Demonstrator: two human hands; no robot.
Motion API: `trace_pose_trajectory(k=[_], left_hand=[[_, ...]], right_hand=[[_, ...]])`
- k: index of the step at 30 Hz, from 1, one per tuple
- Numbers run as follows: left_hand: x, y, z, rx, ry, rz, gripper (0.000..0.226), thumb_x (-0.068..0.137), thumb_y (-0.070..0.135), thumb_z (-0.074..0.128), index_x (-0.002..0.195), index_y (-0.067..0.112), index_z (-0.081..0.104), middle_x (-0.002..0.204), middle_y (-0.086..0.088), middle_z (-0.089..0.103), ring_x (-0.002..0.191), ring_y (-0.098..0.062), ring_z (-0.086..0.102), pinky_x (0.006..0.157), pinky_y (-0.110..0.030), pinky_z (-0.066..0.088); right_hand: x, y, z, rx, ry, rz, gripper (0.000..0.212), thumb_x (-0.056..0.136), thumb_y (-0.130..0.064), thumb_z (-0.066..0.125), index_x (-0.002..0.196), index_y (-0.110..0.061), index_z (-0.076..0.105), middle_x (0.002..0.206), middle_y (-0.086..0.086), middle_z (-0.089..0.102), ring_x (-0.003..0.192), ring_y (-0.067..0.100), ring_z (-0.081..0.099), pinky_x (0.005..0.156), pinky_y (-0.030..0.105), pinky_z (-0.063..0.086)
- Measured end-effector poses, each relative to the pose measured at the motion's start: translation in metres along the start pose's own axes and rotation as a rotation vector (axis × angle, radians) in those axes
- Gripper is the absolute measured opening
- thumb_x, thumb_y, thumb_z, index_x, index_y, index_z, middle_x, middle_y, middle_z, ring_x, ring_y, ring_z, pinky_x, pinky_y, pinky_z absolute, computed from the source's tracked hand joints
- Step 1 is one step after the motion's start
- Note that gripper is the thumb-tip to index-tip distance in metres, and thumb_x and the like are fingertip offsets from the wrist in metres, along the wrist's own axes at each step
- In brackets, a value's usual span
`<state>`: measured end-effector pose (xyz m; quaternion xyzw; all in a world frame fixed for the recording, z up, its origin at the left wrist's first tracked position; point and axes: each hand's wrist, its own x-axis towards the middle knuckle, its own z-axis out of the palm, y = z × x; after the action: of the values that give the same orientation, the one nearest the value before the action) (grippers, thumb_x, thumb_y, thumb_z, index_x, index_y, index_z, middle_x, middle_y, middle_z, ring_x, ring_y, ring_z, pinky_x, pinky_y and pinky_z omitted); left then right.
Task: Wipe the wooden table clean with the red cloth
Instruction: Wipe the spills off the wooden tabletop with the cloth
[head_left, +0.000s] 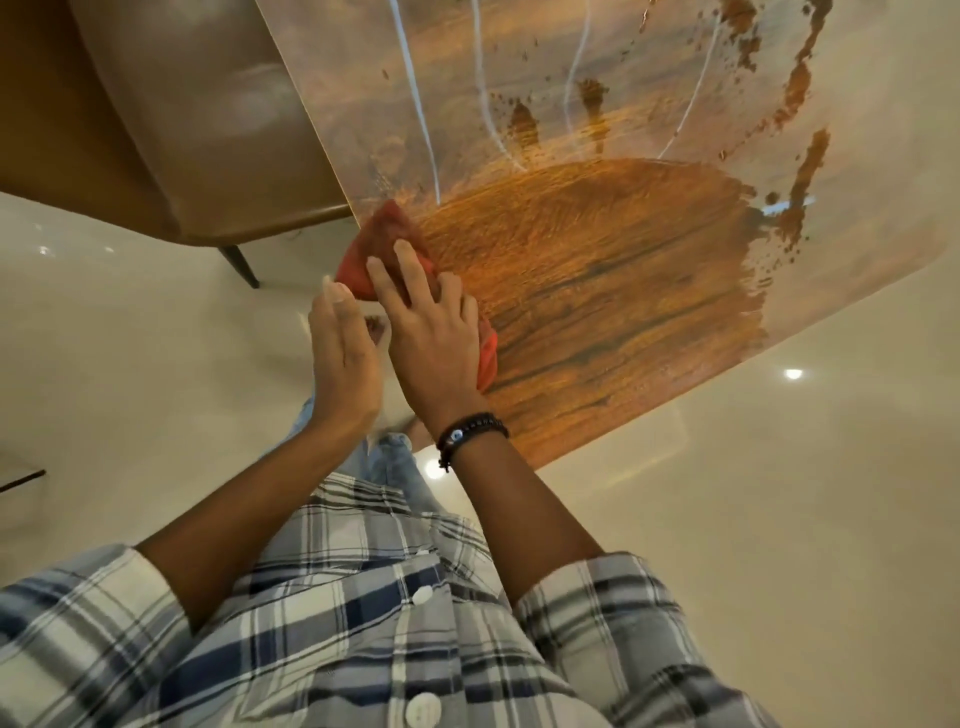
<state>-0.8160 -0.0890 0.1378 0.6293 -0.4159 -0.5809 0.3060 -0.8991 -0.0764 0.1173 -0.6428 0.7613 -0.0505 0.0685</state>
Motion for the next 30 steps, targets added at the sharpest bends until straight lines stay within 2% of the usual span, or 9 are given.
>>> trace_pose_trajectory(k=[3,6,8,11,13,17,21,25,30], left_hand=[[-0.001,-0.002,-0.006,0.037,0.016,-0.019,0.030,0.111,0.032,0.018,0.134,0.030,0.037,0.124,0.025,0.032,0.096,0.038,0.039,0.080,0.010,0.032],[-0.002,-0.009,-0.005,0.169,-0.003,-0.046,0.054,0.110,0.038,0.016,0.152,0.008,0.027,0.130,0.013,0.023,0.100,0.036,0.028,0.082,0.012,0.017],[-0.003,-0.010,-0.001,0.179,-0.050,-0.065,0.052,0.109,0.039,0.016,0.152,0.012,0.028,0.131,0.017,0.023,0.104,0.033,0.026,0.085,0.011,0.016],[-0.010,-0.006,0.009,0.118,-0.130,-0.092,0.047,0.109,0.038,0.016,0.152,0.022,0.027,0.139,0.020,0.030,0.122,0.020,0.032,0.090,0.008,0.024],[-0.015,-0.005,0.015,0.160,-0.179,-0.089,0.056,0.108,0.041,0.015,0.158,0.016,0.014,0.159,0.010,0.022,0.145,0.001,0.022,0.103,-0.003,0.017],[-0.018,-0.005,0.019,0.273,-0.244,-0.058,0.062,0.107,0.045,0.016,0.160,0.013,0.007,0.168,-0.001,0.009,0.153,-0.010,0.010,0.116,-0.017,0.010],[-0.008,0.010,0.027,0.441,-0.206,0.119,0.069,0.107,0.044,0.019,0.151,-0.010,0.021,0.161,-0.028,0.018,0.152,-0.037,0.015,0.126,-0.048,0.010],[0.015,0.031,0.047,0.554,-0.209,0.322,0.065,0.106,0.044,0.017,0.156,0.004,0.023,0.166,-0.011,0.016,0.155,-0.022,0.005,0.126,-0.039,0.000],[0.058,0.060,0.088,0.576,-0.421,0.450,0.070,0.101,0.058,0.014,0.156,0.016,0.027,0.165,-0.001,0.021,0.152,-0.009,0.005,0.122,-0.031,0.004]], right_hand=[[-0.027,0.003,0.004,-0.036,0.053,-0.041,0.051,0.091,-0.011,0.041,0.136,-0.026,0.059,0.147,0.003,0.052,0.100,0.032,0.056,0.072,0.041,0.048],[-0.106,0.026,0.007,-0.065,0.034,-0.091,0.057,0.087,-0.011,0.048,0.142,-0.028,0.053,0.151,0.001,0.047,0.107,0.031,0.049,0.077,0.042,0.049],[-0.159,0.045,0.006,-0.034,0.020,-0.042,0.060,0.088,-0.009,0.052,0.144,-0.030,0.051,0.153,-0.001,0.045,0.110,0.031,0.050,0.080,0.042,0.051],[-0.193,0.075,0.000,-0.011,0.007,0.152,0.073,0.081,-0.004,0.068,0.145,-0.032,0.049,0.154,-0.001,0.043,0.109,0.031,0.054,0.080,0.044,0.052],[-0.182,0.095,-0.006,-0.009,0.018,0.318,0.066,0.085,-0.004,0.066,0.143,-0.030,0.051,0.152,0.002,0.045,0.104,0.033,0.053,0.079,0.047,0.052],[-0.132,0.111,-0.014,0.063,0.065,0.613,0.048,0.098,-0.014,0.055,0.144,-0.026,0.050,0.154,0.006,0.041,0.113,0.037,0.051,0.091,0.051,0.049],[-0.129,0.079,-0.006,-0.004,0.080,0.220,0.056,0.089,-0.020,0.069,0.141,-0.028,0.054,0.151,0.003,0.047,0.107,0.033,0.057,0.082,0.046,0.053],[-0.139,0.102,-0.008,-0.034,0.018,-0.075,0.066,0.085,-0.027,0.073,0.146,-0.031,0.046,0.154,-0.001,0.041,0.109,0.029,0.052,0.081,0.044,0.052],[-0.088,0.224,-0.033,-0.009,0.071,0.543,0.048,0.097,-0.021,0.058,0.143,-0.033,0.051,0.154,-0.001,0.043,0.116,0.037,0.053,0.087,0.045,0.049]])
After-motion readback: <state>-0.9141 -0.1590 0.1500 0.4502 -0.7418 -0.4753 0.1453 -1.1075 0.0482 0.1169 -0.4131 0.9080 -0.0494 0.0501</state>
